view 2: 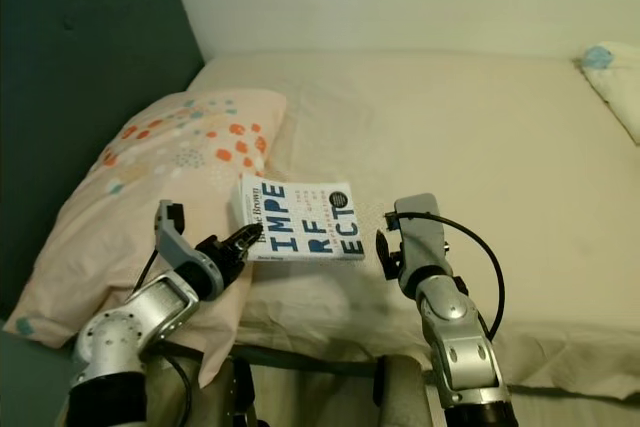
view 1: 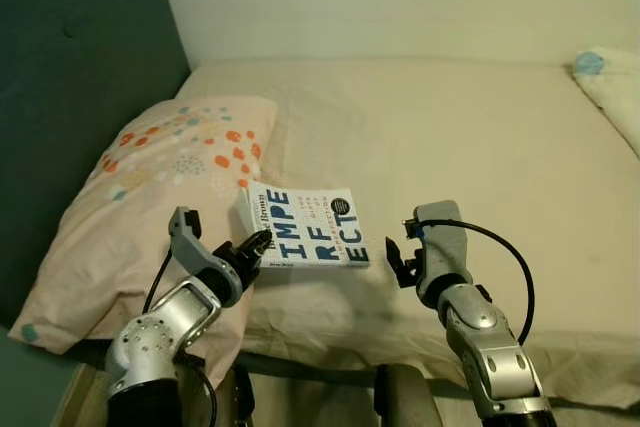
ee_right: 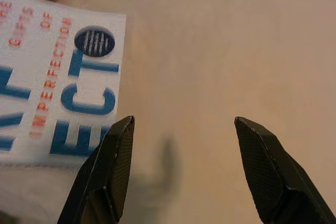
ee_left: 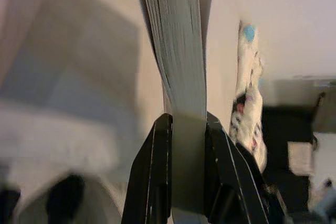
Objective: Clean up the room
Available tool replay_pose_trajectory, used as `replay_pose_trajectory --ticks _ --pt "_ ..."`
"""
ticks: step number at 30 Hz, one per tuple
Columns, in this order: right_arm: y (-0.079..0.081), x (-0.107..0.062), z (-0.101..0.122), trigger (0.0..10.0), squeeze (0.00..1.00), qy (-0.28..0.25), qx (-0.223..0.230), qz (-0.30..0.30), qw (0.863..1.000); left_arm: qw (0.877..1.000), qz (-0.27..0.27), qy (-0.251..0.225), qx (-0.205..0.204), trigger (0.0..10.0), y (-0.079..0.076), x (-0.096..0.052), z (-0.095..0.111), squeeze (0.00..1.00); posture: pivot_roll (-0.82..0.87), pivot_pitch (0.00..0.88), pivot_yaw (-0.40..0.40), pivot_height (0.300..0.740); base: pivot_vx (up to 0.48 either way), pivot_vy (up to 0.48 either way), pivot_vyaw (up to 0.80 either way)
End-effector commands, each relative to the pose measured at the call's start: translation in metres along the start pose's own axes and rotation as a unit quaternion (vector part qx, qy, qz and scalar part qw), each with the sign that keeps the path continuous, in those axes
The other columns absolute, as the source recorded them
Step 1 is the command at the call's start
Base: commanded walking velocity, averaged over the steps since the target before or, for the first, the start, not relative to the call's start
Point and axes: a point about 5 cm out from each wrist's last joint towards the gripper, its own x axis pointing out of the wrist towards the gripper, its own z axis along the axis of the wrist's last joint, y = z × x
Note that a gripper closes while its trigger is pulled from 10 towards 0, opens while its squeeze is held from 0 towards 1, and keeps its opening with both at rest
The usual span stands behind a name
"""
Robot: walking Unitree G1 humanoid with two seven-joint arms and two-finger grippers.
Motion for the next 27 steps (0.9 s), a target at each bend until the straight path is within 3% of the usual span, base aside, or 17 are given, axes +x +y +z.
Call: replay_pose_trajectory --ticks 1,3,4,5,7,10,13,17,20,22,27 --pt "0.005 -0.002 -0.004 10.0 0.00 0.011 0.007 0.018 1.000 0.999 -0.004 0.024 -0.046 10.0 0.008 -0.003 -0.017 0.00 -0.06 0.255 0.013 0.603 0.000 0.000 0.00" --pt "0.005 -0.002 -0.004 10.0 0.00 0.012 0.005 0.019 1.000 0.998 -0.007 0.044 -0.043 10.0 0.010 -0.002 -0.024 0.00 -0.07 0.259 0.010 0.603 0.000 0.000 0.00" --pt "0.005 -0.003 -0.004 10.0 0.00 0.014 0.004 0.021 1.000 0.997 -0.003 0.082 -0.015 10.0 0.015 0.000 -0.038 0.00 -0.07 0.267 0.009 0.603 0.000 0.000 0.00" --pt "0.005 -0.003 -0.004 10.0 0.00 0.014 0.004 0.021 1.000 0.997 -0.003 0.082 -0.015 10.0 0.015 0.000 -0.038 0.00 -0.07 0.267 0.009 0.603 0.000 0.000 0.00" --pt "0.004 -0.002 -0.003 10.0 0.00 0.014 0.004 0.020 1.000 0.994 0.023 0.103 0.031 10.0 0.024 0.005 -0.047 0.00 -0.08 0.273 0.010 0.603 0.000 0.000 0.00" --pt "0.002 -0.002 0.001 10.0 0.00 0.009 0.000 0.016 1.000 0.992 0.071 0.072 0.079 10.0 0.033 0.015 -0.045 0.00 -0.08 0.280 0.012 0.603 0.000 0.000 0.00" --pt "-0.001 -0.003 0.003 10.0 0.00 0.007 0.001 0.012 1.000 0.991 0.076 0.052 0.095 10.0 0.033 0.025 -0.046 0.00 -0.09 0.287 0.012 0.603 0.000 0.000 0.00" --pt "-0.001 -0.003 0.003 10.0 0.00 0.006 0.002 0.011 1.000 0.991 0.074 0.047 0.099 10.0 0.033 0.029 -0.048 0.00 -0.09 0.287 0.012 0.603 0.000 0.000 0.00" --pt "0.000 -0.006 0.004 10.0 0.00 0.006 0.003 0.014 1.000 0.998 0.037 -0.012 0.044 10.0 0.018 0.041 -0.039 0.00 -0.10 0.295 0.017 0.603 0.000 0.000 0.00" --pt "0.000 -0.007 0.005 10.0 0.00 0.006 0.003 0.014 1.000 0.999 0.023 -0.016 0.031 10.0 0.015 0.043 -0.037 0.00 -0.10 0.295 0.016 0.603 0.000 0.000 0.00" --pt "0.002 -0.008 0.004 10.0 0.00 0.009 -0.002 0.024 1.000 0.997 0.023 -0.021 0.071 10.0 0.016 0.047 -0.035 0.00 -0.10 0.294 0.014 0.603 0.000 0.000 0.00"
